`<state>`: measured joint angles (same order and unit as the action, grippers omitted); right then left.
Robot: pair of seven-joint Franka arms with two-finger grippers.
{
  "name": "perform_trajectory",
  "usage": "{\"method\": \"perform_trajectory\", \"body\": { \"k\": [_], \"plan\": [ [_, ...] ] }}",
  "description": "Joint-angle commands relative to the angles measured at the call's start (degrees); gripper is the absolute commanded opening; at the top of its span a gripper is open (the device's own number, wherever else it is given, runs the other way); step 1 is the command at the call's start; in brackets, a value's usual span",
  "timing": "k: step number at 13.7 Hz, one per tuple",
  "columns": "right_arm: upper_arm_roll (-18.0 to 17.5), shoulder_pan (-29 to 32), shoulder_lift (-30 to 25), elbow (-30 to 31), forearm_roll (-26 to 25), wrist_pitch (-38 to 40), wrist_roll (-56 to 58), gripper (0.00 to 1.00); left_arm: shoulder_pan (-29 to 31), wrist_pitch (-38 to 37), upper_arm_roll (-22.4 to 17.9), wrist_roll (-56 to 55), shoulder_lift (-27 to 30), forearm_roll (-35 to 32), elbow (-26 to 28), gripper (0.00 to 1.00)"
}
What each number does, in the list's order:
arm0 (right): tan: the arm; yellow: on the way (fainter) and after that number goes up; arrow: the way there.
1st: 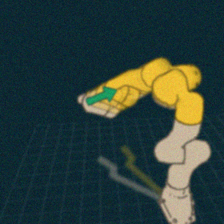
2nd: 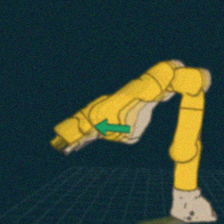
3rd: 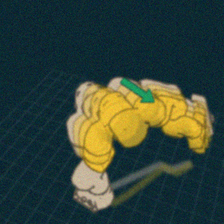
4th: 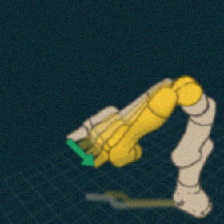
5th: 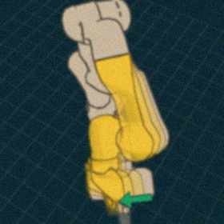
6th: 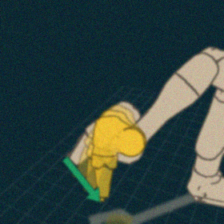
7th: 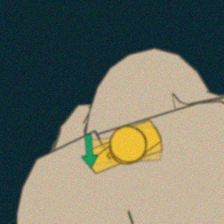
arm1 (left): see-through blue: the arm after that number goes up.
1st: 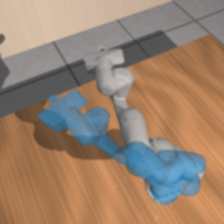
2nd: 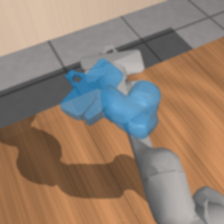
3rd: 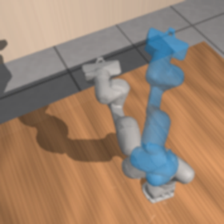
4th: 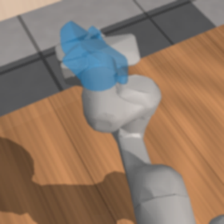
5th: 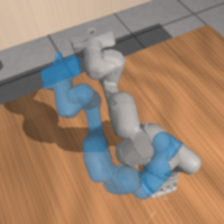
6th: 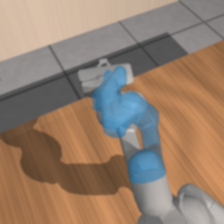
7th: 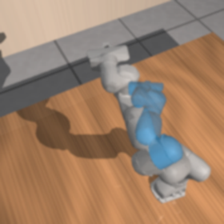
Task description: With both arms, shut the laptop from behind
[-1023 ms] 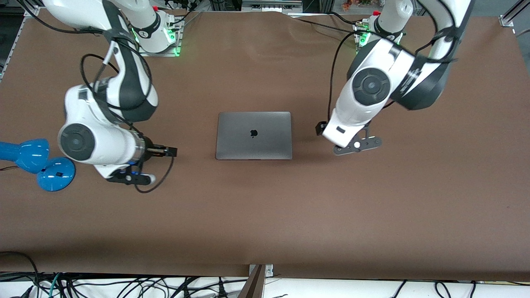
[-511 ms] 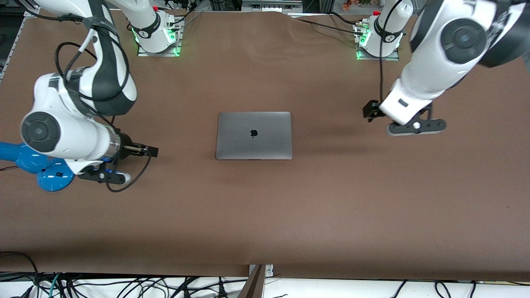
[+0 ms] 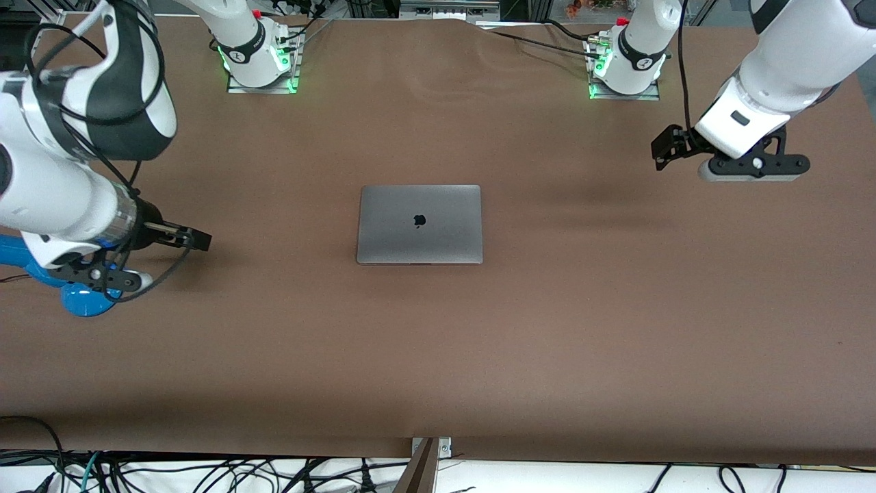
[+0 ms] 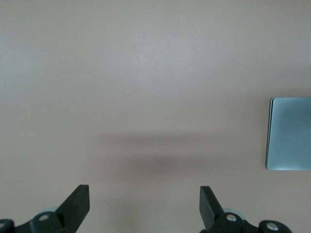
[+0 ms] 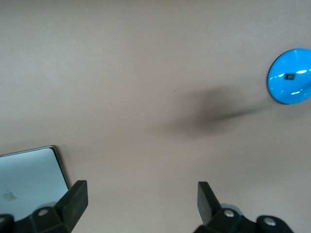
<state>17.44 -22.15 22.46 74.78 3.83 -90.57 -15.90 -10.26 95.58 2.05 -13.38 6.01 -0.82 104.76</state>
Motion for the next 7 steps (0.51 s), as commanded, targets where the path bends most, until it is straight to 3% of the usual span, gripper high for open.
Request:
{"method": "perform_trajectory", "body": {
  "k": [1, 4, 7],
  "plan": [
    [-1.3, 2.5, -4.7, 1.3, -0.8, 0.7, -0.1, 1.00, -0.9, -0.5, -2.8, 1.8, 2.9, 3.4, 2.1, 1.00],
    [-5.8, 7.4, -13.2, 9.4, -1.3, -2.0, 0.2, 1.00, -1.8, -1.7, -4.7, 5.1, 2.2, 3.5, -1.2, 1.00],
    [-7.1, 9.3, -19.6, 16.5, -2.6, -3.1, 1.7, 1.00, -1.7, -3.0, -4.6, 4.9, 0.5, 2.8, -3.9, 1.00]
  ]
}}
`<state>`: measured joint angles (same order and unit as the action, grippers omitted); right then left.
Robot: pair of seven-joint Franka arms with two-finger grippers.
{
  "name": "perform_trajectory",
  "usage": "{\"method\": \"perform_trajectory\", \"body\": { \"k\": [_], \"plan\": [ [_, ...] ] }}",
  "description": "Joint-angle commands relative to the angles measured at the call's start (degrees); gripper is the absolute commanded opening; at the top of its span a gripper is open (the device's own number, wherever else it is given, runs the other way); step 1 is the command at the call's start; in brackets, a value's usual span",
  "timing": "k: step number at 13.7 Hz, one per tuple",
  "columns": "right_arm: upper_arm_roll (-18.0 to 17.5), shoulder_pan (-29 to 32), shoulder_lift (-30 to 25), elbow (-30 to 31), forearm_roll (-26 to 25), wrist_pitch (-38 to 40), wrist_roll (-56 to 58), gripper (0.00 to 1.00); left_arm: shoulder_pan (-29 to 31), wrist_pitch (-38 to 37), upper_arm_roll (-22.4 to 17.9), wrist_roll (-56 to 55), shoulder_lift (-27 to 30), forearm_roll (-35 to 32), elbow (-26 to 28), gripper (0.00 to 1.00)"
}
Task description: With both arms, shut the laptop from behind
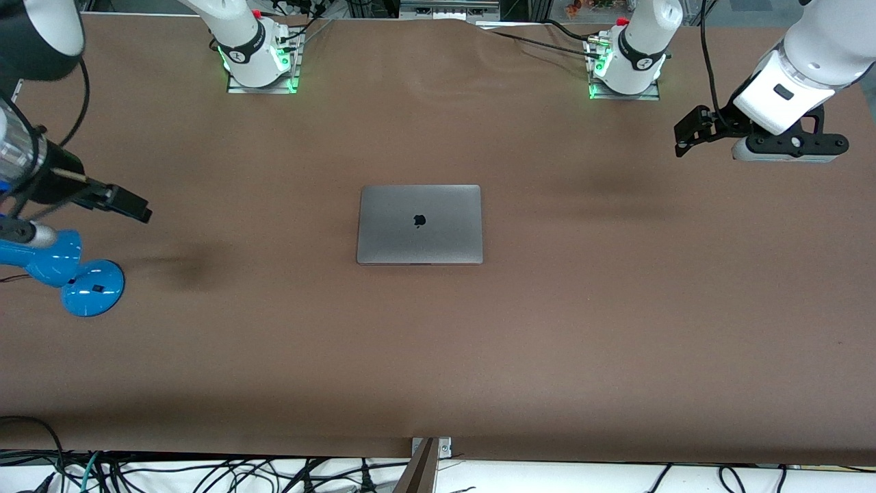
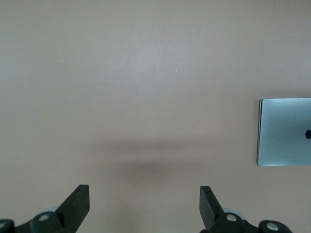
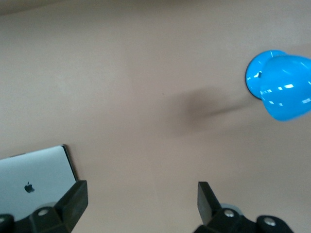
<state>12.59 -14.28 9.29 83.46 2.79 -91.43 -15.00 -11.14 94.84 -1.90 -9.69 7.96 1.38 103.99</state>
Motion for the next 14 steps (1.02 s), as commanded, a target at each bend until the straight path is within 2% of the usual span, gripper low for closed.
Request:
{"method": "perform_trajectory", "body": {
  "k": [1, 4, 7, 14],
  "plan": [
    [-2.2, 1.8, -7.3, 8.4, -2.0, -2.0, 1.5, 1.00, -0.7, -3.3, -0.6, 1.2, -2.8, 0.6, -5.0, 1.00],
    [-2.3, 3.6, -8.2, 8.5, -2.1, -1.7, 5.4, 1.00, -0.3, -5.2, -0.5, 1.1, -6.3, 0.6, -9.9, 1.00],
    [-2.3, 4.5, -10.2, 11.8, -2.2, -2.6, 5.5, 1.00, -0.3, -5.4, -0.3, 1.1, -6.8, 0.5, -10.5, 1.00],
    [-3.3, 7.2, -10.8, 11.1, -3.1, -1.6, 7.1, 1.00, 0.6, -5.3, 0.0, 1.7, -7.4, 0.7, -10.6, 1.00]
  ]
}}
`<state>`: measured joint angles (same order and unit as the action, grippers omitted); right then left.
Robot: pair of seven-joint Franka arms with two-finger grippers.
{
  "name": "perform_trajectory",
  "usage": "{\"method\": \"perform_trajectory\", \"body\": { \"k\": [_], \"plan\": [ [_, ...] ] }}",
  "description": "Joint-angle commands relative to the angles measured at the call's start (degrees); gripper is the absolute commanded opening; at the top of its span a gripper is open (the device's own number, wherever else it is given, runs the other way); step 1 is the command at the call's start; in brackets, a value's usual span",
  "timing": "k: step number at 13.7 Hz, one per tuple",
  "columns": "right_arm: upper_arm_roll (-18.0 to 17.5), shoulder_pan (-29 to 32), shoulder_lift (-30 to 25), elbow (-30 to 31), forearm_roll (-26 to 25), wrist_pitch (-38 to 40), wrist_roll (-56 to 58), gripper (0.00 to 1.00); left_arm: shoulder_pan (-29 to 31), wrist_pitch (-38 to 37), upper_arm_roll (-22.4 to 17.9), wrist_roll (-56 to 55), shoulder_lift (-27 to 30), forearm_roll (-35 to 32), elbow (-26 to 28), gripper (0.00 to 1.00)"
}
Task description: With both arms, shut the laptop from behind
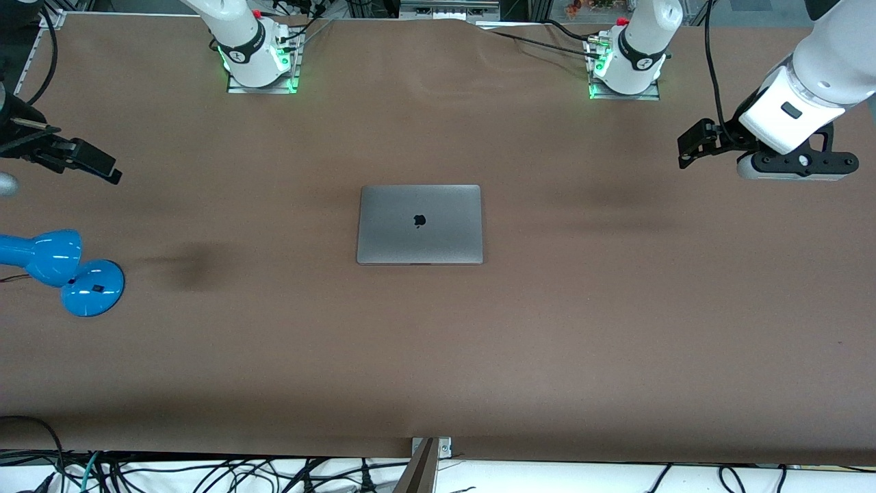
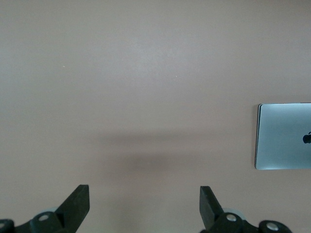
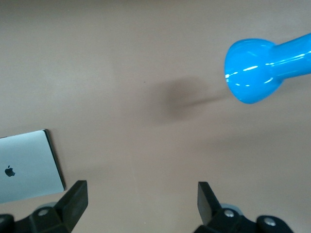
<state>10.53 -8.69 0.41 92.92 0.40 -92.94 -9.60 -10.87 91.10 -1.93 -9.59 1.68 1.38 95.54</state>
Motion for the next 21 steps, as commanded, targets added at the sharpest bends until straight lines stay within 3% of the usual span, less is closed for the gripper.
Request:
{"method": "perform_trajectory", "body": {
  "k": [1, 6, 21],
  "plan": [
    [-1.4, 1.7, -1.9, 1.7, -0.8, 0.2, 1.6, 1.00, 0.2, -1.5, 0.0, 1.6, -1.2, 0.7, -2.2, 1.00],
    [-6.7, 7.1, -1.8, 0.3, -0.8, 4.0, 2.2, 1.00, 0.1, -1.5, -0.1, 1.6, -1.6, 0.9, -2.1, 1.00],
    [-7.0, 6.6, -0.2, -0.2, -0.8, 2.9, 3.8, 1.00, 0.1, -1.5, -0.1, 1.6, -1.9, 1.0, -2.0, 1.00]
  ]
}}
